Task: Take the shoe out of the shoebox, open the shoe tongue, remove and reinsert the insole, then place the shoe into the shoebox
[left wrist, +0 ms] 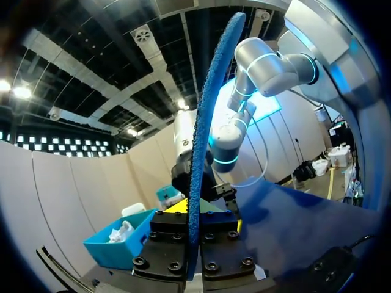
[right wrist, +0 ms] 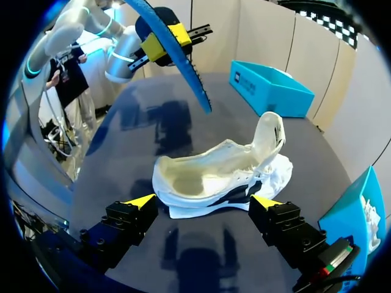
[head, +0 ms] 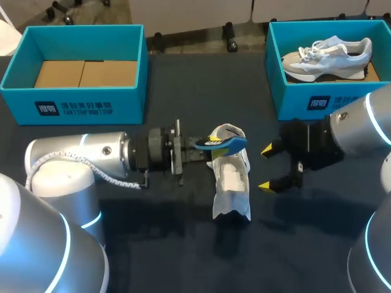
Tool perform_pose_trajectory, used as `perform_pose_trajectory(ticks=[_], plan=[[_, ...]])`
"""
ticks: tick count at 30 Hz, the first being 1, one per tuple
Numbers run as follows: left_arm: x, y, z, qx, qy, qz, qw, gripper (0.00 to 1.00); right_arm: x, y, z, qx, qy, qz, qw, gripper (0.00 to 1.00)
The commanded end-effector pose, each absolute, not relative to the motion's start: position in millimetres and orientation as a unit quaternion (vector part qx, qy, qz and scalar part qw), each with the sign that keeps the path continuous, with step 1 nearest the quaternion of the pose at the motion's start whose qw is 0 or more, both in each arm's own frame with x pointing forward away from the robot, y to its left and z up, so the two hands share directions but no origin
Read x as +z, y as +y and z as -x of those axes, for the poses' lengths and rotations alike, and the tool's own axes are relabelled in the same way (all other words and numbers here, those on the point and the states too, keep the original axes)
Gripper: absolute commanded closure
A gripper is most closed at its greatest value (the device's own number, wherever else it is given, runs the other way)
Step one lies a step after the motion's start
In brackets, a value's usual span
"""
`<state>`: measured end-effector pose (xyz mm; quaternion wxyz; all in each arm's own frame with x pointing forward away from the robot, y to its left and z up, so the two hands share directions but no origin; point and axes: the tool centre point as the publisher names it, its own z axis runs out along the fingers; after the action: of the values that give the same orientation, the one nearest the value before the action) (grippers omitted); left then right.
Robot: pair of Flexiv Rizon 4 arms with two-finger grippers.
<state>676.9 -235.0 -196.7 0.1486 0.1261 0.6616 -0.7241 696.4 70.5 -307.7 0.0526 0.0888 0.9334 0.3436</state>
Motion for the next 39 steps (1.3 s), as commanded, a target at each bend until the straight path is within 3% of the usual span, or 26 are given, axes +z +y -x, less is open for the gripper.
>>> perform_pose_trajectory(ticks=[1,39], plan=[[-200.5,-231.5,-675.7,-0.724,0.663,-0.123,0.148,1.00,-309.5,73.5,-698.4,0.339,0.935,-0.090,0.053,0.00],[-244.6,-248.3,-677.3,-0.739,0.654,-0.081,0.140,1.00,-308.4,70.5,-699.8,0.340,0.935,-0.093,0.048,0.00]])
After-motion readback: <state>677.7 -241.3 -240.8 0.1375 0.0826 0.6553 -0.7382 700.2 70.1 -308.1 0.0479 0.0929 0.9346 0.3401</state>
